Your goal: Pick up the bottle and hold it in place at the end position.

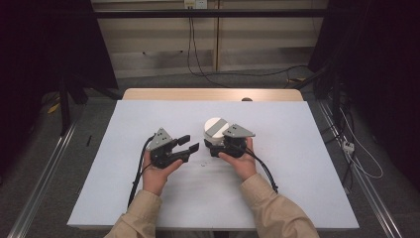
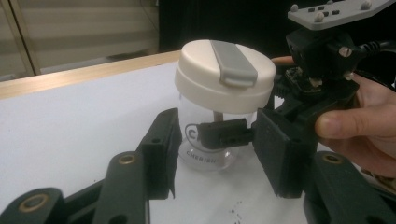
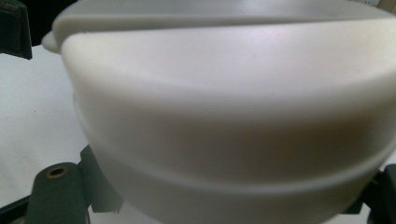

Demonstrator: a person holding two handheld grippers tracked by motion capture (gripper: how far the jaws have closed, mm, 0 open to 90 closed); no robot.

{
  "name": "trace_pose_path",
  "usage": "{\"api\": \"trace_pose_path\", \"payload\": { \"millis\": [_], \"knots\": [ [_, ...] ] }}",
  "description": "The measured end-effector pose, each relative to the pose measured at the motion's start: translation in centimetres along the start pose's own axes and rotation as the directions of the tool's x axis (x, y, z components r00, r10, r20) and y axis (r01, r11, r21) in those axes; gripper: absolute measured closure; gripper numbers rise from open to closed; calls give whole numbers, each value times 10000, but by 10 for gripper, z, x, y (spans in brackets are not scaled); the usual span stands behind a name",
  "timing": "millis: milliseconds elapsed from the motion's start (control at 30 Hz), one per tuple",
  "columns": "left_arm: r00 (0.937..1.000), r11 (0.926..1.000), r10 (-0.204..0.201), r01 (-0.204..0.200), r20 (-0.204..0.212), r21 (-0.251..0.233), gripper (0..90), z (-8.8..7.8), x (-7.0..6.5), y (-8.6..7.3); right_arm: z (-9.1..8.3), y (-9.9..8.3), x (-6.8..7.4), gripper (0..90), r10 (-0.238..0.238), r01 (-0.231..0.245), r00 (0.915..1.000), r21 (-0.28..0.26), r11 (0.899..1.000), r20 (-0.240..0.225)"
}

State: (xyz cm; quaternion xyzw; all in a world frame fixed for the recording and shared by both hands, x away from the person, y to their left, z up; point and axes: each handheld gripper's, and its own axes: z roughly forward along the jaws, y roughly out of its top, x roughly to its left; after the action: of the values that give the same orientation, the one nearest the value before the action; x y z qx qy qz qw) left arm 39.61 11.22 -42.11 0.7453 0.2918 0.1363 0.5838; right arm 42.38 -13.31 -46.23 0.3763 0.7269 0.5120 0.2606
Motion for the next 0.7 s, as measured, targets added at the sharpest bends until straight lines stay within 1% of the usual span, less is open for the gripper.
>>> {"api": "trace_pose_path", "payload": {
  "millis": [100,167,233,333,533,700],
  "knots": [
    [9999,10000,39,-40,140,74,551,3,-1,2,0,0,0,187,-8,8,10000,-2,10000,2],
    [9996,10000,-27,25,285,77,588,5,-2,3,0,0,0,188,-1,1,10000,7,10000,2],
    [9993,9999,-26,21,362,131,625,6,-2,4,0,0,0,187,-19,19,10000,5,10000,8],
    [9987,9998,-146,139,487,144,665,8,-3,5,0,0,0,188,-41,41,10000,11,10000,21],
    [9975,9995,-201,184,681,258,723,9,-4,6,0,0,0,188,-19,19,10000,23,10000,18],
    [9972,9993,-208,185,721,322,782,9,-3,7,0,0,0,188,-13,13,10000,29,10000,16]
  ]
}}
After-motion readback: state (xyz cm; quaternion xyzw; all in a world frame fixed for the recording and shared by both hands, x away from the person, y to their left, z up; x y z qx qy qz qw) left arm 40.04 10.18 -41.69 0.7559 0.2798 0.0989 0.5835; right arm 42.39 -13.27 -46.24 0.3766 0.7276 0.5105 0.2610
